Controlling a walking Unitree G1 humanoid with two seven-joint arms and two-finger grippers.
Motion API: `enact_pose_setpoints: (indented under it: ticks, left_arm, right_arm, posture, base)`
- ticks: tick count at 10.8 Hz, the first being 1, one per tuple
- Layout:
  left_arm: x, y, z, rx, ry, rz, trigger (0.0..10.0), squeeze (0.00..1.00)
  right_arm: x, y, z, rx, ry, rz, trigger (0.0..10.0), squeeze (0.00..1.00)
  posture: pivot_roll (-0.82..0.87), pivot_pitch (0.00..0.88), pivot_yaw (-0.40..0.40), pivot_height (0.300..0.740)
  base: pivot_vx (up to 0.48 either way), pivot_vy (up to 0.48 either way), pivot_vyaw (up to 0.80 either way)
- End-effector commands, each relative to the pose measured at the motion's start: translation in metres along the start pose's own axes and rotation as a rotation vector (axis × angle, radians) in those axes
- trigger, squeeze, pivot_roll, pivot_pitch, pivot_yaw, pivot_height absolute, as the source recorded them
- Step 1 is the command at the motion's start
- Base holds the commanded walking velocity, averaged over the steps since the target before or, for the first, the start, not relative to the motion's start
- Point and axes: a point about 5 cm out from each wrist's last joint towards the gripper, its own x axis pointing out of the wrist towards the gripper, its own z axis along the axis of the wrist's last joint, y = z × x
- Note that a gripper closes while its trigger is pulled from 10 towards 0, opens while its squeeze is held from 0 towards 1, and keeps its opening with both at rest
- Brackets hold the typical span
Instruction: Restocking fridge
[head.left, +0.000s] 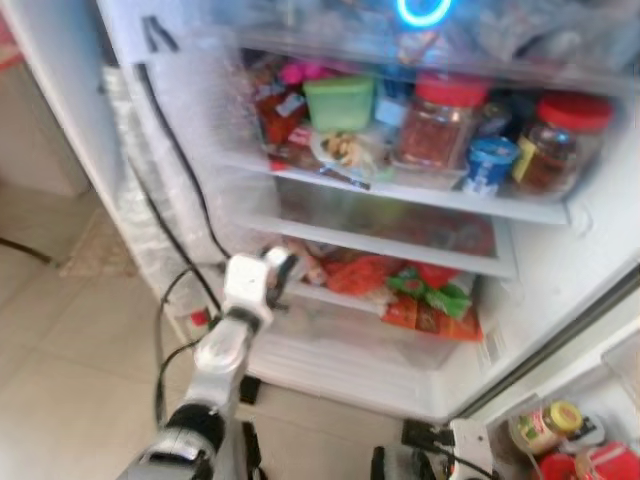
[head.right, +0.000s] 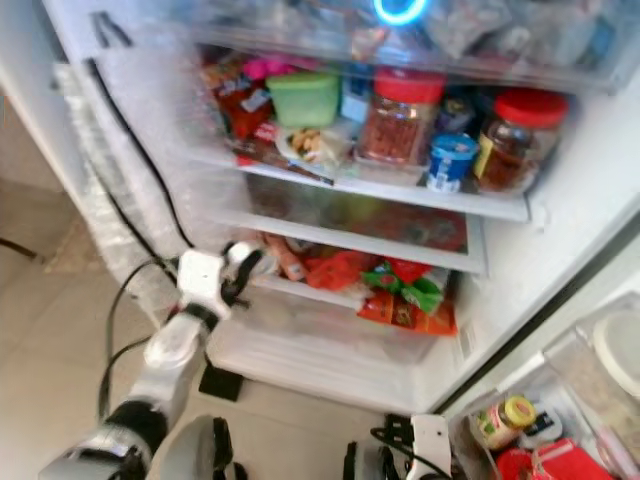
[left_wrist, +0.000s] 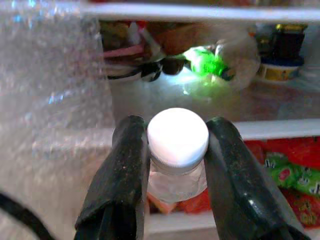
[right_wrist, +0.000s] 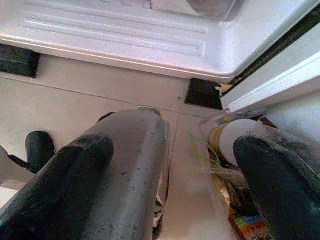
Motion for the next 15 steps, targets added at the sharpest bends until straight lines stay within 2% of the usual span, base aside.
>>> enact_pose_setpoints:
  ticks: [1,3,4,7,10,15]
  left_arm:
    - [0.002,0.002,0.003,0.009,-0.022,-0.008,10.0,0.0]
    - [0.009,-0.001,0.008,0.031,-0.037,-0.04,10.0,0.0]
    - [0.013,-0.003,0.011,0.076,-0.042,-0.068,10.0,0.0]
    - [0.021,-0.002,0.015,0.085,-0.029,-0.045,10.0,0.0]
    - [0.008,-0.007,0.004,0.045,-0.038,-0.019,10.0,0.0]
    - [0.007,-0.009,0.006,0.039,-0.053,-0.01,10.0,0.0]
  right_arm:
    - [-0.005,0.0,-0.026,0.018,0.094,-0.004,10.0,0.0]
    - [-0.006,-0.001,-0.027,0.022,0.091,-0.003,10.0,0.0]
    - [-0.006,-0.002,-0.028,0.026,0.089,-0.004,10.0,0.0]
    - [-0.008,-0.005,-0.03,0.026,0.092,-0.008,10.0,0.0]
    - [-0.008,-0.004,-0.03,0.018,0.096,-0.001,10.0,0.0]
    - [-0.007,-0.001,-0.03,0.027,0.094,0.003,10.0,0.0]
  posture:
    - [-0.23,0.105,-0.043,0.636]
    - [-0.24,0.113,-0.046,0.636]
    - [-0.26,0.116,-0.049,0.636]
    - [-0.26,0.128,-0.055,0.636]
    - [-0.24,0.134,-0.054,0.636]
    - [-0.23,0.13,-0.043,0.636]
  base:
    - [0.0,0.0,0.0]
    - [0.0,0.0,0.0]
    - [0.0,0.0,0.0]
    - [0.0,0.0,0.0]
    - [0.0,0.0,0.0]
    - [0.0,0.0,0.0]
